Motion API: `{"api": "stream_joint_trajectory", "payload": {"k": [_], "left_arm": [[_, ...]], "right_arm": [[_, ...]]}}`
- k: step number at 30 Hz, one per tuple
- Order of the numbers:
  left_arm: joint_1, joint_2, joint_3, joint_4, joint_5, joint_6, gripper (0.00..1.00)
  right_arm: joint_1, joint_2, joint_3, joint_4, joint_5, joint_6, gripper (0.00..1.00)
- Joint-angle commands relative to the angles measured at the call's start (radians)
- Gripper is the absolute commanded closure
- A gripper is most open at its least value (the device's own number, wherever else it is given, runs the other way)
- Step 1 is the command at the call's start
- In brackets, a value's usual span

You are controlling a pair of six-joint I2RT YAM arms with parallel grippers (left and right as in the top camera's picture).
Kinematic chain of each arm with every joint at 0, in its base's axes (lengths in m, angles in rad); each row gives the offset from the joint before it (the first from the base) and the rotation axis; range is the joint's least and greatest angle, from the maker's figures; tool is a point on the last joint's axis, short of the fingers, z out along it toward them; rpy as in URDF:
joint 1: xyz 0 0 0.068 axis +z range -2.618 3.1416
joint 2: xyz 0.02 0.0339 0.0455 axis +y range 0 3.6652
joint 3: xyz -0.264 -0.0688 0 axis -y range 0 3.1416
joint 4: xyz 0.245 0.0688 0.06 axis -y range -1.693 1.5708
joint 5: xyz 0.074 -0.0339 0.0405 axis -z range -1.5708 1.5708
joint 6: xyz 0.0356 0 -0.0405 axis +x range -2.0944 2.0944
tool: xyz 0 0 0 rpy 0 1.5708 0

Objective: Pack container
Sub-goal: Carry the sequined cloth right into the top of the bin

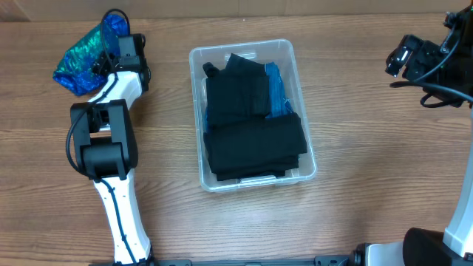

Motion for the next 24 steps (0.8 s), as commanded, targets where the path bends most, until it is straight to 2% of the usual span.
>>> {"api": "stream_joint_trajectory", "payload": {"k": [1, 4, 8, 11, 13, 15, 24], "left_arm": [[0.017, 0.071, -0.023, 0.003, -0.009, 0.012, 0.48], [0.016, 0.071, -0.023, 0.024, -0.046, 0.013, 0.55], [0.016, 0.070, -0.022, 0.077, -0.119, 0.019, 0.70], [0.016, 0.068, -0.022, 0.138, -0.186, 0.028, 0.86], [0.016, 0.056, -0.022, 0.152, -0.196, 0.031, 0.89], [0.016, 0.028, -0.022, 0.155, -0.195, 0.030, 0.96], [-0.005, -0.179, -0.022, 0.125, -0.183, 0.025, 0.96]], "right_arm": [[-0.001, -0.016, 0.008, -0.002, 0.001, -0.003, 0.00], [-0.001, -0.016, 0.008, -0.001, 0.001, -0.003, 0.00], [-0.001, -0.016, 0.008, -0.001, 0.001, -0.003, 0.00], [-0.001, -0.016, 0.008, -0.001, 0.001, -0.003, 0.00], [-0.001, -0.016, 0.008, -0.001, 0.001, -0.003, 0.00], [-0.001, -0.016, 0.008, -0.001, 0.001, -0.003, 0.00], [-0.001, -0.016, 0.008, -0.001, 0.001, -0.003, 0.00]]}}
